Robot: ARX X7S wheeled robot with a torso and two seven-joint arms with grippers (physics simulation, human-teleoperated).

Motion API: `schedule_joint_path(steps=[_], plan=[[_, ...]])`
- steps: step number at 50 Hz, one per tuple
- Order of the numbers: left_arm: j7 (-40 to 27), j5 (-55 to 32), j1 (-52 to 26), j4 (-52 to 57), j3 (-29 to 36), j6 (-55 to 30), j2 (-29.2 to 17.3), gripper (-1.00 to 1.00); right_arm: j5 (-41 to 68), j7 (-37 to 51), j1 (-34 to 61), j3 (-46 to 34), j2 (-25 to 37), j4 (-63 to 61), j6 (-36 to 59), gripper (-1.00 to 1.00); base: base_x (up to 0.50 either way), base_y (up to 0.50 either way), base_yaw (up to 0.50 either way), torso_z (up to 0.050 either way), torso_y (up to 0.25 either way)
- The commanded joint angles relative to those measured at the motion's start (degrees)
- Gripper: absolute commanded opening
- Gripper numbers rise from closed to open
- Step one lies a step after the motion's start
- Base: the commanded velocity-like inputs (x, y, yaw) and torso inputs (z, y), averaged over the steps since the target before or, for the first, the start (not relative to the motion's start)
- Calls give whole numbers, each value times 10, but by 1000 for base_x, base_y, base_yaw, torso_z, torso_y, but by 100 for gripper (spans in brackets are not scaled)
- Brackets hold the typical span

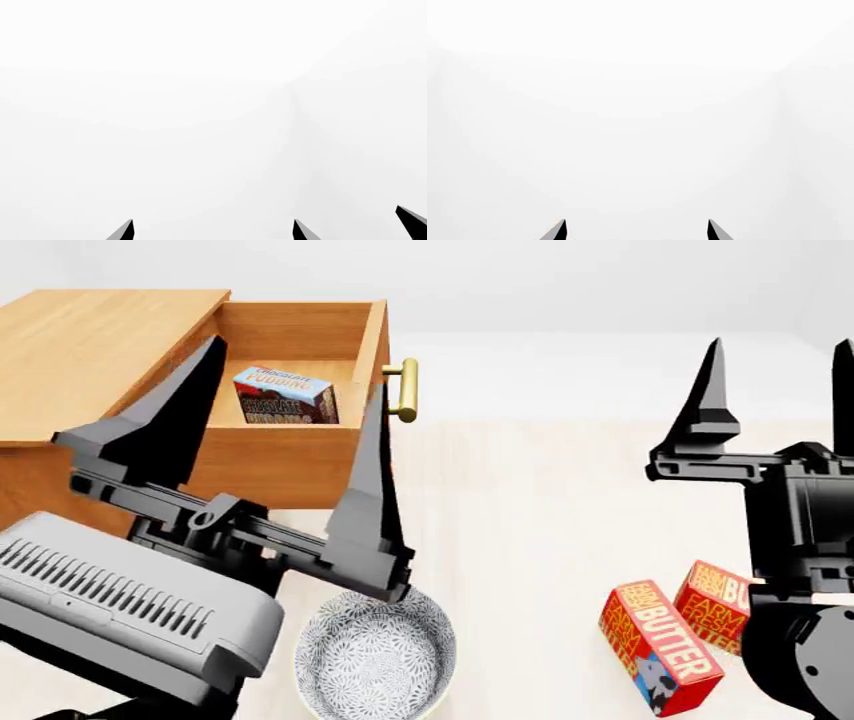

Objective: Put the chocolate pudding in the top drawer of the cabinet and close it.

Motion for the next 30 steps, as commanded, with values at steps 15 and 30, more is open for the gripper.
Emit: schedule_joint_path(steps=[15, 30], plan=[[73, 40, -28, -85, 61, 40, 86, 100, -5, 30, -9, 8, 23, -14, 20, 100, 0, 0, 0, 0, 0], [123, 61, -36, -198, 88, 91, 154, 100, -6, 42, -14, 13, 31, -11, 23, 100, 0, 0, 0, 0, 0]])
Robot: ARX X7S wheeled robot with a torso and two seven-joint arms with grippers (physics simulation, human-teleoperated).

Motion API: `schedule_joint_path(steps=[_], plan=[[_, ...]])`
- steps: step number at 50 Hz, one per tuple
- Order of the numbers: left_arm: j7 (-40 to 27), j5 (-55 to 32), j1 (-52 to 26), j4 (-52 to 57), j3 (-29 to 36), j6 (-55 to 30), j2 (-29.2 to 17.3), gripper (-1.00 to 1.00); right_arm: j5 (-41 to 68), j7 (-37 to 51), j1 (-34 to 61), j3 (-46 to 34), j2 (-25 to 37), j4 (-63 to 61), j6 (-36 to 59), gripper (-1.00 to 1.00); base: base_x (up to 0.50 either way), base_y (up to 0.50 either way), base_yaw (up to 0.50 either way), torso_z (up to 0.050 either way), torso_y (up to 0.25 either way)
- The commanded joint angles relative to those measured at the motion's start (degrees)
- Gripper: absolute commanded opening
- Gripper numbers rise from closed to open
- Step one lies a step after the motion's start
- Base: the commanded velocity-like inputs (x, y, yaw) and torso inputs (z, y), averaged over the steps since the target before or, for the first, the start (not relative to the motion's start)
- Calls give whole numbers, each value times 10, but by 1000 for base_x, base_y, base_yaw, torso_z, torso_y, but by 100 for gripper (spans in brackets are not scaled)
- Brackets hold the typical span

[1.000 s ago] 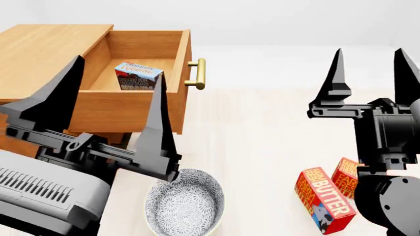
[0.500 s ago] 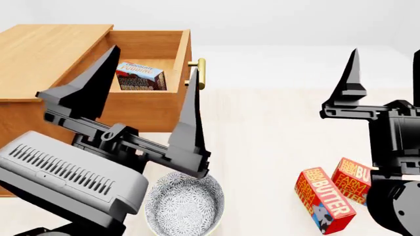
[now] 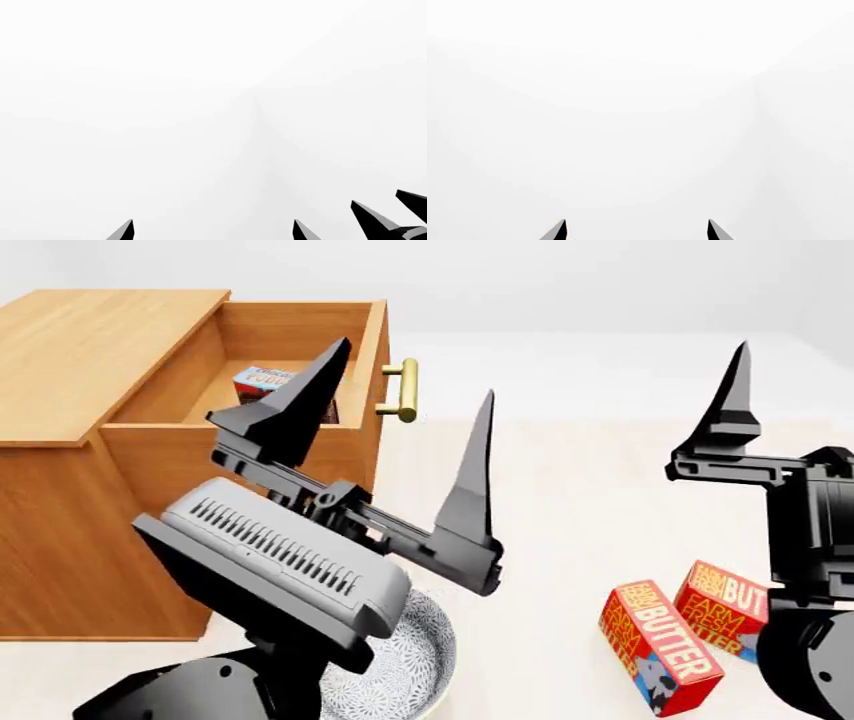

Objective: Put the chocolate pudding in the top drawer of the cabinet and close it.

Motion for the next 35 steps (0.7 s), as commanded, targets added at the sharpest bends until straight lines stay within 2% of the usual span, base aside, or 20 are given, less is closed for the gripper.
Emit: schedule_joint_path(steps=[1, 35], plan=[[37, 16, -5, -84, 19, 39, 49, 100, -1, 10, -4, 4, 8, -2, 2, 100, 0, 0, 0, 0, 0], [83, 43, -7, -294, 51, 112, 159, 100, 4, 1, -10, 9, 0, 10, -1, 100, 0, 0, 0, 0, 0]])
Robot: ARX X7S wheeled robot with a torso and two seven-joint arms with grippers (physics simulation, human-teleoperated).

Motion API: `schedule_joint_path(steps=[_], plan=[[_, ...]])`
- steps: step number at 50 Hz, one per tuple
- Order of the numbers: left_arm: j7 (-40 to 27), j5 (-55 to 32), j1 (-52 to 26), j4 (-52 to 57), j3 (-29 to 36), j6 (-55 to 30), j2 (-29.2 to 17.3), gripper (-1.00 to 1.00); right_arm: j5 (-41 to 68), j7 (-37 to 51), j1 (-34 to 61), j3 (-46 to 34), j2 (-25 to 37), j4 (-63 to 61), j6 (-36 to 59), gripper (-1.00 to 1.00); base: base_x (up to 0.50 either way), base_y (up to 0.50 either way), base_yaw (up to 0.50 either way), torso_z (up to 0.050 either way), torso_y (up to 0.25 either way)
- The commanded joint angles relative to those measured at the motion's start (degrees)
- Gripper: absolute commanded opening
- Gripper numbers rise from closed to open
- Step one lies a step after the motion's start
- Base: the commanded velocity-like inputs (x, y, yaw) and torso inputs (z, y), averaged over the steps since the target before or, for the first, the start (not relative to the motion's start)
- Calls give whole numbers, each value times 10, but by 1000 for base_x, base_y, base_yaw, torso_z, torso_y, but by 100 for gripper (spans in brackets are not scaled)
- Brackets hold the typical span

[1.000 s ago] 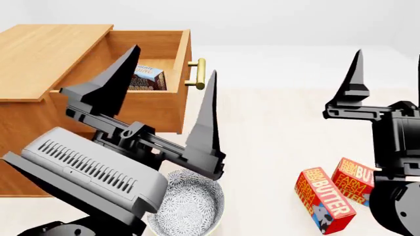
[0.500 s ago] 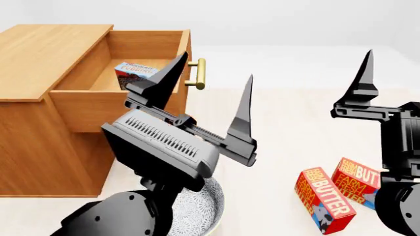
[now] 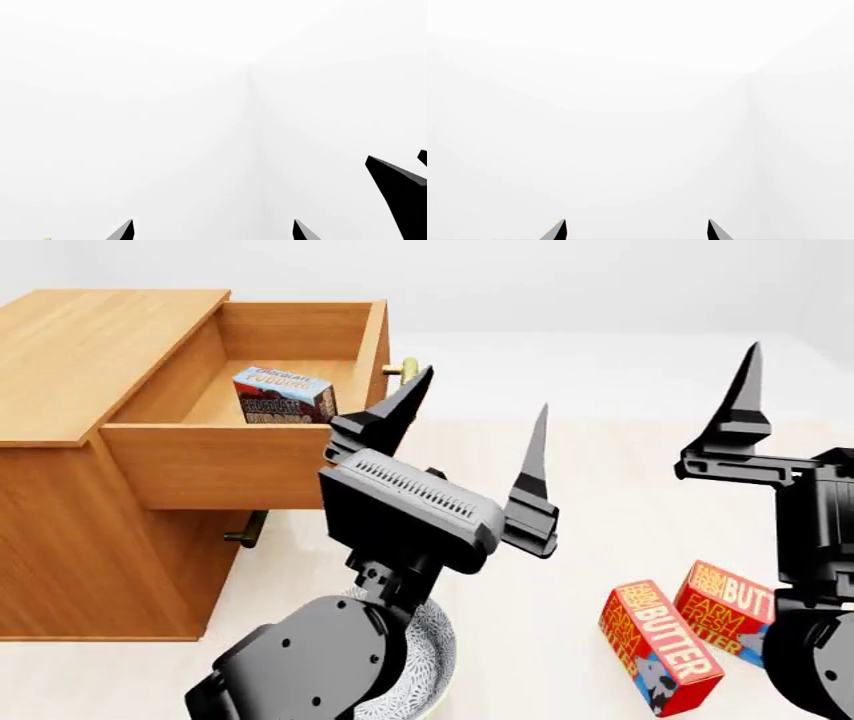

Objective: Put the chocolate pudding in the top drawer of the cabinet and close it.

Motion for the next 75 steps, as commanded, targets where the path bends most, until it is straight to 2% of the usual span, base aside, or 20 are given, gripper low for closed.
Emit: schedule_joint_path(steps=[1, 23, 29, 39, 57, 75], plan=[[11, 10, 3, -58, 12, 20, 32, 100, 1, -5, -1, 1, -5, 5, 1, 100, 0, 0, 0, 0, 0], [-46, 47, 12, -178, 16, 11, 79, 100, 1, -11, -5, 4, -10, 11, -2, 100, 0, 0, 0, 0, 0], [-75, 59, 7, -201, 15, -10, 88, 100, 1, -12, -7, 5, -11, 14, -4, 100, 0, 0, 0, 0, 0], [-88, 68, -11, -244, 16, -21, 103, 100, 2, -14, -8, 7, -12, 14, -4, 100, 0, 0, 0, 0, 0], [-103, 28, -26, -307, -21, -10, 119, 100, 1, -18, -9, 10, -17, 17, -4, 100, 7, 0, -2, 0, 0], [-176, 24, -25, -320, -37, -26, 119, 100, 0, -20, -11, 11, -19, 17, 0, 100, 12, 0, -2, 0, 0]])
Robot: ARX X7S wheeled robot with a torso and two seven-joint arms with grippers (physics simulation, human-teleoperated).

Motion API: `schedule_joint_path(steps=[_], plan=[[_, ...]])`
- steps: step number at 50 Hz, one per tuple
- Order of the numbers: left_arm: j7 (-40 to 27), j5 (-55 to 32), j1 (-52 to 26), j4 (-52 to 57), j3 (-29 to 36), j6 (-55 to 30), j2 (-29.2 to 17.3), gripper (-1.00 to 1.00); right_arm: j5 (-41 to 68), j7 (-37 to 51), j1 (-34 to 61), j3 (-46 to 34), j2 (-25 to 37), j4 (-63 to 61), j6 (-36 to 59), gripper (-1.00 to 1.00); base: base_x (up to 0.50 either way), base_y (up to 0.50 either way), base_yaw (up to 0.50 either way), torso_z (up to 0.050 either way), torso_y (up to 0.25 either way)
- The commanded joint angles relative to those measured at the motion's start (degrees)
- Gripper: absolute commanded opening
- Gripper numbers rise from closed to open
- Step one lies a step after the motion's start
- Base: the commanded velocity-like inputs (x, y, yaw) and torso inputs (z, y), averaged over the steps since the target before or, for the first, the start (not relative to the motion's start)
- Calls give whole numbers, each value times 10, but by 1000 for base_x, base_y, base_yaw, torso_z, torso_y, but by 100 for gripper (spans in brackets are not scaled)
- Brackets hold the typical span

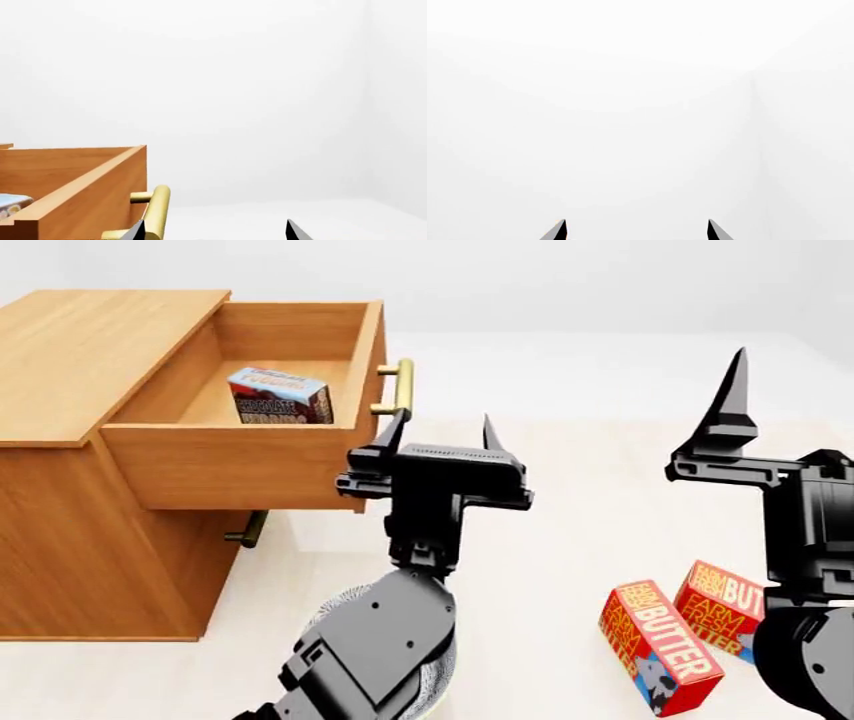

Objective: Put the chocolate pudding in the top drawer of the cabinet and close it.

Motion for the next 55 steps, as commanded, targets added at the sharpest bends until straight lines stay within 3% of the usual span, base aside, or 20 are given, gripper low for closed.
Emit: schedule_joint_path(steps=[1, 28, 55], plan=[[-56, -51, -19, -66, -8, -4, -18, 100, -1, -1, -2, 3, 0, -3, 3, 100, 11, 0, 0, 0, 0], [-155, -20, -11, -40, 4, -33, -26, 100, -2, -8, -4, 7, -5, 2, 5, 100, 3, 0, 0, 0, 0], [-205, -14, -30, -47, -16, -39, -41, 100, -2, -15, -5, 9, -11, 6, 9, 100, 0, 0, 0, 0, 0]])
